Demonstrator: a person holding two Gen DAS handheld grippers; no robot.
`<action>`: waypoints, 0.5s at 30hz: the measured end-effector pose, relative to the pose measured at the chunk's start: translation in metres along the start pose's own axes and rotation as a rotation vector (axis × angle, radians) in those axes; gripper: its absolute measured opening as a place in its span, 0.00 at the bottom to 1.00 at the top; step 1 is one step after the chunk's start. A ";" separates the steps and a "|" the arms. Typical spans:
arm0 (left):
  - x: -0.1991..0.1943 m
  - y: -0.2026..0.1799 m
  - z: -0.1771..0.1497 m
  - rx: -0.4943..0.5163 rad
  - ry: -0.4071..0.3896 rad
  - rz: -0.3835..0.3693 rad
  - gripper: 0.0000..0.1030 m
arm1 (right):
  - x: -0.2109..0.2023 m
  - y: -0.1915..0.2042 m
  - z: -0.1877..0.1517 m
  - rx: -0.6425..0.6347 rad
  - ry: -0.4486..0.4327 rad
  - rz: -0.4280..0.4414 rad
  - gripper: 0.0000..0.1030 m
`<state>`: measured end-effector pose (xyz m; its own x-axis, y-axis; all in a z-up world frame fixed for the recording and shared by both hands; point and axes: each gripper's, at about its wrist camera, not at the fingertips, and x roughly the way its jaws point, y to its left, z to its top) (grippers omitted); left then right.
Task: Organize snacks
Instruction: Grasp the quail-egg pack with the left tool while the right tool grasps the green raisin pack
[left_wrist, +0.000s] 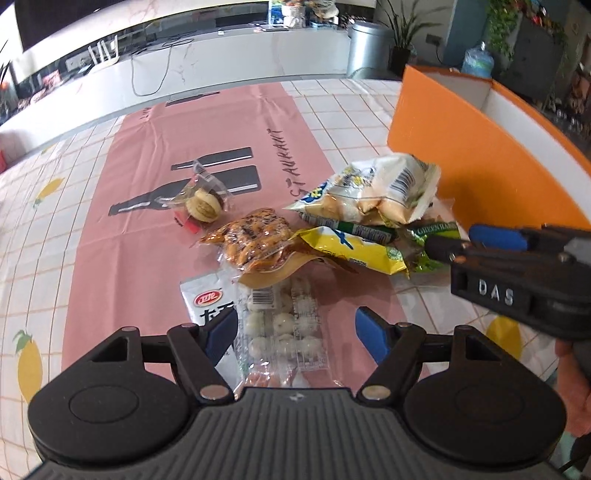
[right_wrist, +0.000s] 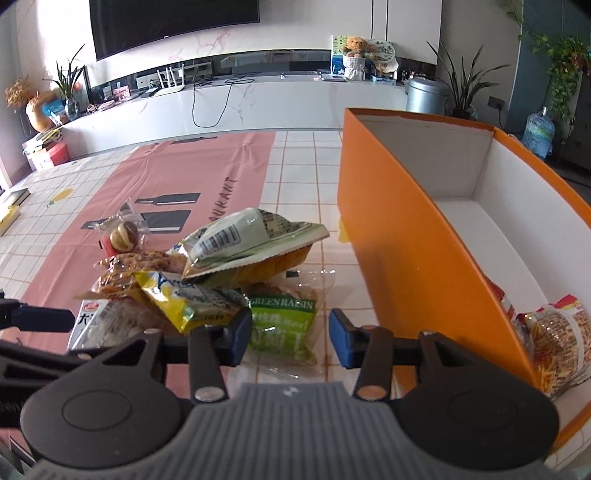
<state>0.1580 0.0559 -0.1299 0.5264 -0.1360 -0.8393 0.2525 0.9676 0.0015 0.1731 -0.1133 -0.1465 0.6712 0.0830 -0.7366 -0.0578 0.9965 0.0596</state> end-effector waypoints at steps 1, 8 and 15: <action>0.002 -0.002 0.000 0.012 0.003 0.017 0.83 | 0.002 -0.001 0.001 0.009 0.003 0.009 0.43; 0.015 -0.009 0.002 0.047 0.025 0.084 0.83 | 0.013 -0.003 0.001 0.021 0.025 0.053 0.48; 0.022 -0.008 0.000 0.027 0.010 0.105 0.83 | 0.020 -0.004 -0.004 0.028 0.027 0.067 0.48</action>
<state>0.1680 0.0452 -0.1487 0.5430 -0.0318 -0.8392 0.2181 0.9703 0.1044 0.1839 -0.1155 -0.1642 0.6466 0.1499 -0.7479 -0.0812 0.9884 0.1280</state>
